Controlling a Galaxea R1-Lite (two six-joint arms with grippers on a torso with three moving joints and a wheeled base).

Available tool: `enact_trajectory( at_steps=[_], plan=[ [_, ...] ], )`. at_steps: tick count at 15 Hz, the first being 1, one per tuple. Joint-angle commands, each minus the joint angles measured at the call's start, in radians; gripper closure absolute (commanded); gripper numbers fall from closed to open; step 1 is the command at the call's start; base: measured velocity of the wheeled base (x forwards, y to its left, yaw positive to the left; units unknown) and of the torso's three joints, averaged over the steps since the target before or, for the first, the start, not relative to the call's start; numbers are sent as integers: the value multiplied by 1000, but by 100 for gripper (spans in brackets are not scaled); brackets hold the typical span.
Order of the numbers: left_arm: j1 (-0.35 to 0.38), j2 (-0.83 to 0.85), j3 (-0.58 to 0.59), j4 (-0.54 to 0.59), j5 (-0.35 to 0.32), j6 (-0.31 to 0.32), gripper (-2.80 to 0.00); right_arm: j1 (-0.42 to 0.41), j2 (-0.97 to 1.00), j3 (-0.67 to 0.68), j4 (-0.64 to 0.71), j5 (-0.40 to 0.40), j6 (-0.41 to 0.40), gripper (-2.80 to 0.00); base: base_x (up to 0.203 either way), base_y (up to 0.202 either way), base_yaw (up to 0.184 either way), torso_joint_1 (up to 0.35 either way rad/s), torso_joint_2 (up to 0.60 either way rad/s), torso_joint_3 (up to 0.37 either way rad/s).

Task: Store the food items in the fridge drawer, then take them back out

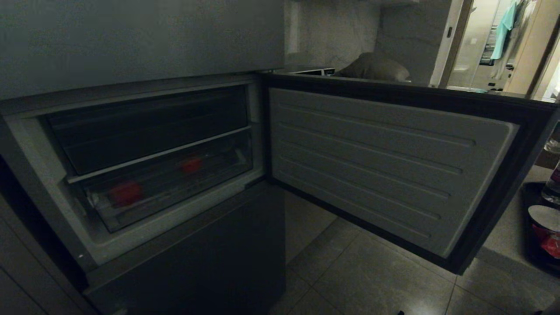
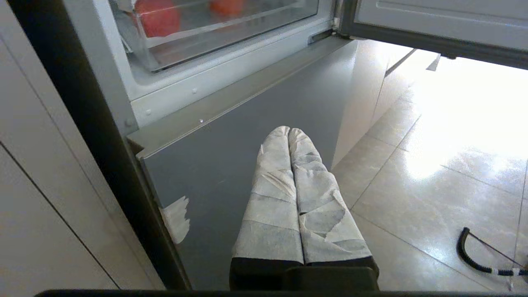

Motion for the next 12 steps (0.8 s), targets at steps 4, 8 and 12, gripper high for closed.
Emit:
enact_trajectory(
  at_steps=[4, 8, 12],
  plan=[
    [0, 0, 0, 0, 0, -1, 0, 1, 1, 0, 1, 0, -1, 0, 0, 0, 0, 0, 0, 0],
    [0, 0, 0, 0, 0, -1, 0, 1, 1, 0, 1, 0, -1, 0, 0, 0, 0, 0, 0, 0],
    [0, 0, 0, 0, 0, -2, 0, 1, 1, 0, 1, 0, -1, 0, 0, 0, 0, 0, 0, 0]
  ],
)
